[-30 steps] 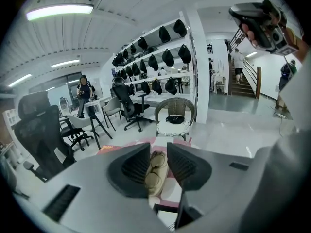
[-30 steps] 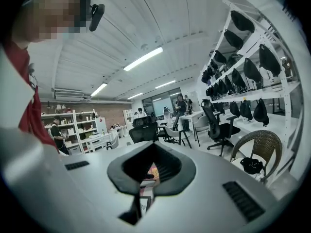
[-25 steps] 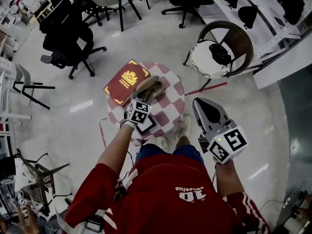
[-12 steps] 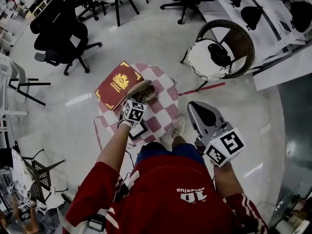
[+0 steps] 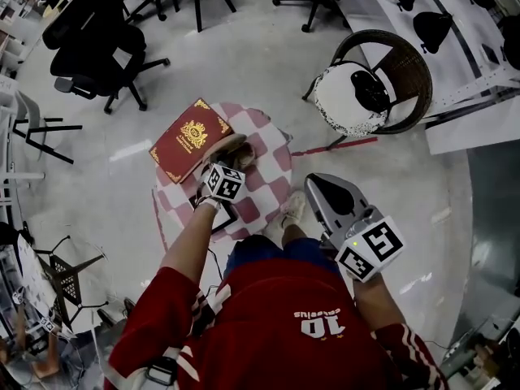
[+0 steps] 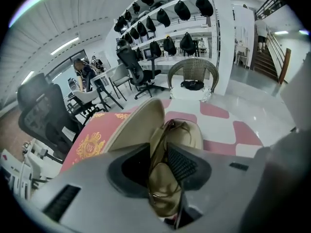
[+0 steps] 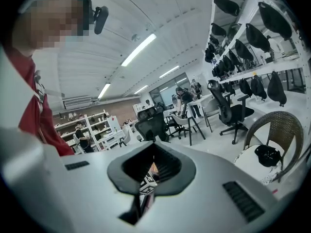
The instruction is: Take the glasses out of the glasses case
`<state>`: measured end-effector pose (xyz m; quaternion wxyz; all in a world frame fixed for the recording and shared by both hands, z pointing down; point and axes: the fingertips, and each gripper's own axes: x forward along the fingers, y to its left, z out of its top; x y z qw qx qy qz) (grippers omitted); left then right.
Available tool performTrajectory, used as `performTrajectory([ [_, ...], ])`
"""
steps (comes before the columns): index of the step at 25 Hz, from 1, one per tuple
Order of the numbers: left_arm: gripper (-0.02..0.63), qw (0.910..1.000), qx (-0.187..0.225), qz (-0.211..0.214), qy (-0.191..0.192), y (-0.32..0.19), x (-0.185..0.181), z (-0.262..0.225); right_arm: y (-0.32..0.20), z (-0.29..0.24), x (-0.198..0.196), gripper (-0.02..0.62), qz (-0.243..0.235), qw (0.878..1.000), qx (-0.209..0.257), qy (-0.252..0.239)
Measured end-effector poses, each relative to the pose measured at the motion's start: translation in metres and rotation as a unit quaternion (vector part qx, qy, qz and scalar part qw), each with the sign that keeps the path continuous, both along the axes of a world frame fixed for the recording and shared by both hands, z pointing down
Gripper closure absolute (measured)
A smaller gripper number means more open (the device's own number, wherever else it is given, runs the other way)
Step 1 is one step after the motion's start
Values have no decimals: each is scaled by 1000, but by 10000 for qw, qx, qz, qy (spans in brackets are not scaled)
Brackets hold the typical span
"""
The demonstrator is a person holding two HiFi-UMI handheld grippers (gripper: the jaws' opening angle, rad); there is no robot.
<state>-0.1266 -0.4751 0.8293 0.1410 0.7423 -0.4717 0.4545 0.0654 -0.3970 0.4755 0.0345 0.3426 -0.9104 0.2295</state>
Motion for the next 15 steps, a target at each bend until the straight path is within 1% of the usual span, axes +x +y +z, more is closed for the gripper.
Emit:
performTrajectory([
  [3,497,9998,-65,-17,-173,-3,-1,5,-4,1,0,581,-108,9999,-51,-36],
  [8,516,9988,-180,81,-452,-4,-1,17,-13,4,2,583,-201,9997,-115,-121],
  [12,540,9980,-192,117,-587,-4,-4,19,-16,2,4,583,-172,9997,-85,-118],
  [15,554,9974,-200,241,-655,-4,-3,16,-16,1,6,581,-88,9998,-122,-164],
])
